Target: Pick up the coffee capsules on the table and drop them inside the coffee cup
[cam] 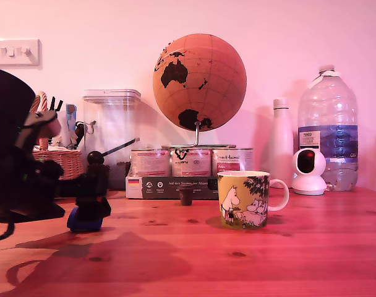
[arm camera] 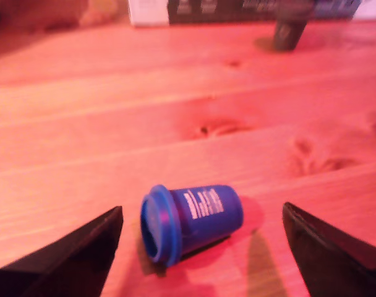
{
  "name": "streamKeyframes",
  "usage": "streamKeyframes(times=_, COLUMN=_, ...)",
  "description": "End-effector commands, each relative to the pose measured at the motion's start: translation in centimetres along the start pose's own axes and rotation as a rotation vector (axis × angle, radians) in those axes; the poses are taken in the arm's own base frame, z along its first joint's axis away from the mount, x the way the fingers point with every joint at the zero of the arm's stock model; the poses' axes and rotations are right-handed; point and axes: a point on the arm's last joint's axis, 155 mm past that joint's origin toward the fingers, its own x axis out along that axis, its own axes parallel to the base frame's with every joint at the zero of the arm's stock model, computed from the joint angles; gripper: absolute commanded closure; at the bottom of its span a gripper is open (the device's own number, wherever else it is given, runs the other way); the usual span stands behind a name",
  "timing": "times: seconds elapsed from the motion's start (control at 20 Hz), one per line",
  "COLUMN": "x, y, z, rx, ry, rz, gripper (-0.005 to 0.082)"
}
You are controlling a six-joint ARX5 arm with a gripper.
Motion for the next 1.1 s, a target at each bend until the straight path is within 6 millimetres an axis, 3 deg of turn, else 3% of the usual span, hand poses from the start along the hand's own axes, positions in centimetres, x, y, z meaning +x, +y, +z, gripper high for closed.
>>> streamKeyframes(times=0.0, x=0.4, y=0.2, z=-0.3, rx=-0.006, ry=0.01, rz=0.013, gripper=0.0025)
streamKeyframes(times=0.45, x=1.0, y=1.3, z=-0.8, rx=-0.026, ry=0.053, rz=0.058, gripper=0.005)
streamKeyframes(times=0.6, x=1.2, y=1.3, z=-0.8, rx=-0.024, ry=0.062, rz=0.059, gripper=0.018)
streamKeyframes(times=0.8, x=1.4, y=1.2, z=-0.6, rx=-0.023, ry=0.061, rz=0.057, gripper=0.0426)
streamKeyframes(times=1.05, x=1.4, y=1.0, z=-0.6, rx=-0.015, ry=0.06, rz=0.049, gripper=0.0453)
